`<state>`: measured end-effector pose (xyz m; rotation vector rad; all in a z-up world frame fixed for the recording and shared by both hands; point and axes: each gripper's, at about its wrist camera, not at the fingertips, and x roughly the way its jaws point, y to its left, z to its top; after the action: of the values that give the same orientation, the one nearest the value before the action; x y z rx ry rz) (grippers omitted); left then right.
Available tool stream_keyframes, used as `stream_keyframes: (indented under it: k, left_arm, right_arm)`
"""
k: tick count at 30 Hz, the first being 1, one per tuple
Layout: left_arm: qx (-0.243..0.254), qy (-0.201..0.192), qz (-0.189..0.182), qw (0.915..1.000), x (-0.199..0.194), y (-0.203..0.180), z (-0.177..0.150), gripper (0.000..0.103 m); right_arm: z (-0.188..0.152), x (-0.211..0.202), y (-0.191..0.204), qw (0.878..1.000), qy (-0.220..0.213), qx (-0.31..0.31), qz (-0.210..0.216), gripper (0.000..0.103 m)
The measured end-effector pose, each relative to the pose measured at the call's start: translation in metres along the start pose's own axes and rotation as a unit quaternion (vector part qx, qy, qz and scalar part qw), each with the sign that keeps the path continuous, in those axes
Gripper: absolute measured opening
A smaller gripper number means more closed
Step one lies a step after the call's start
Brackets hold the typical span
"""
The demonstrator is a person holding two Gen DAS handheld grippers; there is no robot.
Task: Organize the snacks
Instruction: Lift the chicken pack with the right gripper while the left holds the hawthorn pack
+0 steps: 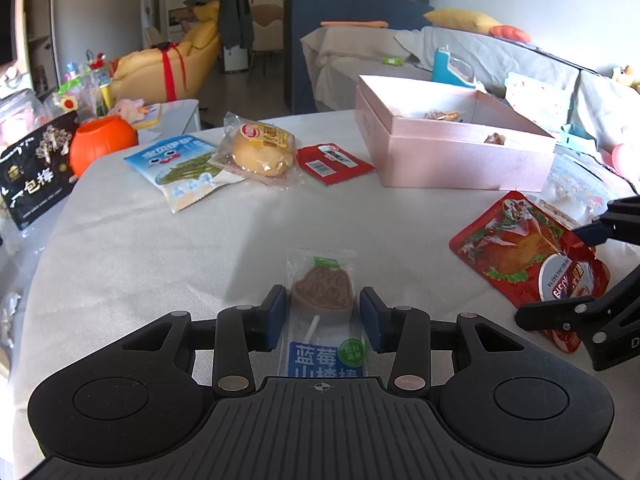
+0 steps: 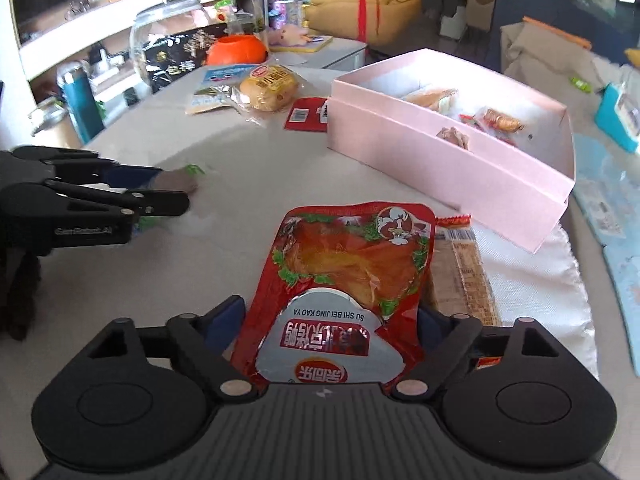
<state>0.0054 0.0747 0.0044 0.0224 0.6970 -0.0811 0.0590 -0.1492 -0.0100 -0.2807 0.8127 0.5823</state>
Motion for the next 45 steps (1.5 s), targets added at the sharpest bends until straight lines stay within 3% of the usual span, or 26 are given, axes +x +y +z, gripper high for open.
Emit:
stream_keyframes:
  k: [5, 11, 25, 31, 34, 41, 45]
  left_arm:
    - [0.000, 0.000, 0.000, 1.0000, 0.000, 0.000, 0.000, 0.046]
    - [-0.001, 0.000, -0.001, 1.0000, 0.000, 0.000, 0.000, 0.046]
    - [0.002, -0.001, -0.002, 1.0000, -0.002, -0.002, 0.001, 0.044]
    - [0.001, -0.003, -0.003, 1.0000, -0.003, -0.002, 0.000, 0.042]
    - [-0.005, -0.002, -0.016, 0.9999, -0.004, -0.002, 0.000, 0.042]
    - [-0.009, 0.001, -0.044, 0.9990, -0.009, -0.012, -0.001, 0.041]
    - [0.002, -0.008, -0.055, 0.9984, -0.016, -0.022, 0.002, 0.041]
  right_arm:
    - [0.004, -0.007, 0.003, 1.000, -0.014, -0.011, -0.020, 0.087]
    - [-0.006, -0.026, -0.012, 0.999, -0.034, 0.021, -0.018, 0.088]
    - [0.004, 0.013, 0.001, 0.999, -0.020, 0.025, 0.015, 0.097]
    - [-0.002, -0.002, 0.007, 0.999, -0.023, 0.004, 0.022, 0.083]
    - [-0.001, -0.010, -0.002, 0.999, -0.027, 0.020, 0.029, 0.070]
    - [-0.005, -0.011, -0.008, 0.999, -0.032, 0.028, 0.027, 0.071]
    - [-0.003, -0.014, -0.008, 0.998, -0.034, 0.035, 0.026, 0.066]
